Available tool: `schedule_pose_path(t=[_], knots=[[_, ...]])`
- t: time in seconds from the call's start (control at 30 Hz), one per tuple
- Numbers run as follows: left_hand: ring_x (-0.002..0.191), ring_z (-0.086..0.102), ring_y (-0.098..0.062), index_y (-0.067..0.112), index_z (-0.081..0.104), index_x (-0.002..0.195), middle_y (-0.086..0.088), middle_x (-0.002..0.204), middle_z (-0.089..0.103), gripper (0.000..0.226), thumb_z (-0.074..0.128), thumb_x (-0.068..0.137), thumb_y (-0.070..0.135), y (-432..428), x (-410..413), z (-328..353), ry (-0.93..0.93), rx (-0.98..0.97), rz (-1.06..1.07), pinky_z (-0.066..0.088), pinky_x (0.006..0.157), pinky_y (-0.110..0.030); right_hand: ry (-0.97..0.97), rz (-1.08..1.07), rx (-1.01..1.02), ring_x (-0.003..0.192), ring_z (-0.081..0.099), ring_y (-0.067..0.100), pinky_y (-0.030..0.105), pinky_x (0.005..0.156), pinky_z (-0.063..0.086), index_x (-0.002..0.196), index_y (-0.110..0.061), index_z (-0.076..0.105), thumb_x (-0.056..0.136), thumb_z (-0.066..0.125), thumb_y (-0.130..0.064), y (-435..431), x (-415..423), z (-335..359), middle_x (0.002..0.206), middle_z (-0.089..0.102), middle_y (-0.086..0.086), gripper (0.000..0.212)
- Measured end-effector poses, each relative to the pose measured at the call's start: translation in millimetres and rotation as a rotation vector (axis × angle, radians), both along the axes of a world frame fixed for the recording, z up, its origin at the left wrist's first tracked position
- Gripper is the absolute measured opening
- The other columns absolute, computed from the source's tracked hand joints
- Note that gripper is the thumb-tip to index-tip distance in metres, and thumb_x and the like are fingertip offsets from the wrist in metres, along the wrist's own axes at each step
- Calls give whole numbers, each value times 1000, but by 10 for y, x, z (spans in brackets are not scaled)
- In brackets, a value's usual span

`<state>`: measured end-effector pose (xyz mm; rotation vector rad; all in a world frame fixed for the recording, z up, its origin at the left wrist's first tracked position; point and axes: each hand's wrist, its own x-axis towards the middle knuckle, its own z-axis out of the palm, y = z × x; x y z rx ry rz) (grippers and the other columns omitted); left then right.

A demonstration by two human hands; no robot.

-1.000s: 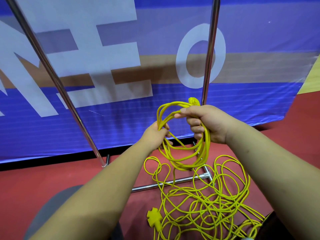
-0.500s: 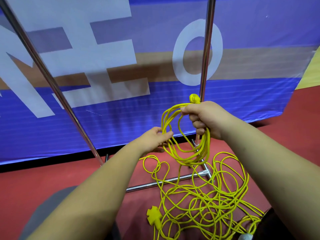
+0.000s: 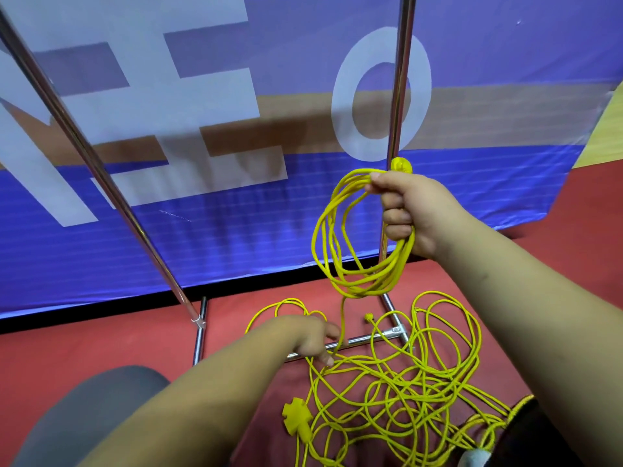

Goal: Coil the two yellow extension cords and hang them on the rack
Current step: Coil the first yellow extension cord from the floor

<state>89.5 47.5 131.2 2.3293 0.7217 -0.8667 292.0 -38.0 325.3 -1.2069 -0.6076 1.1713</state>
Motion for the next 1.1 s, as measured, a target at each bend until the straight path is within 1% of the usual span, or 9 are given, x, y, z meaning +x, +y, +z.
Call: schedule_pose_path(t=[0.1, 0.2, 0.3, 0.4, 0.47, 0.6, 0.77, 0.97, 1.1], knots=[[130, 57, -26, 29, 62, 142, -2, 146, 60, 43, 69, 100, 25, -133, 16, -188, 94, -60, -68, 45, 106, -36, 75, -18, 46, 36, 19, 4, 20, 33, 16, 94, -13, 66, 106, 60, -33, -3, 21, 43, 53, 27, -12, 24], [120, 60, -22, 26, 64, 139, -2, 140, 65, 40, 68, 100, 19, -168, -48, -397, 165, -64, -94, 47, 104, -36, 114, -34, 73, 35, 20, 4, 20, 32, 16, 94, -14, 65, 107, 59, -33, -5, 62, 47, 52, 27, -12, 24], [106, 58, -15, 22, 67, 136, 0, 130, 69, 35, 60, 103, 12, -130, -120, -445, 168, -61, -80, 45, 91, -29, 112, -48, 80, 35, 20, 4, 20, 32, 17, 94, -13, 66, 107, 59, -33, -13, 97, 43, 52, 27, -11, 24], [102, 60, -17, 14, 70, 120, 0, 124, 71, 20, 58, 107, 23, 19, -196, -311, 159, -30, -21, 46, 89, -31, 101, -53, 81, 35, 19, 4, 20, 32, 17, 95, -14, 66, 106, 59, -33, -29, 134, 68, 53, 25, -10, 24], [93, 59, -17, 15, 71, 103, -6, 111, 73, 24, 56, 108, 33, 183, -263, -151, 121, -33, 63, 45, 84, -32, 75, -51, 83, 37, 19, 5, 19, 32, 17, 95, -14, 67, 106, 59, -33, -46, 146, 92, 55, 25, -10, 23], [72, 63, -19, 20, 68, 89, -9, 85, 70, 31, 51, 110, 33, 468, -322, 300, -135, -69, 369, 46, 64, -28, -85, -34, 83, 39, 20, 7, 21, 36, 16, 97, -13, 67, 105, 60, -32, -65, 99, 108, 58, 26, -8, 22], [49, 56, -26, 10, 74, 95, -8, 70, 49, 28, 52, 107, 23, 663, -426, 1127, -387, -12, 632, 59, 55, -36, -303, -14, 99, 44, 19, 14, 24, 44, 17, 94, -12, 70, 102, 65, -29, -51, -29, 107, 59, 27, -3, 20], [47, 32, -21, 8, 80, 88, -3, 57, 36, 23, 61, 95, 17, 771, -540, 2266, -655, 119, 888, 36, 41, -24, -486, -29, 111, 42, 26, 19, 25, 43, 25, 87, -13, 63, 98, 72, -30, -43, -216, 121, 57, 31, 3, 23], [40, 26, -11, 5, 74, 99, 6, 50, 34, 28, 50, 101, 19, 763, -497, 3161, -901, -83, 1124, 26, 41, -15, -526, -62, 124, 44, 30, 20, 29, 46, 28, 71, -19, 58, 89, 75, -38, -23, -331, 152, 56, 35, 4, 31]])
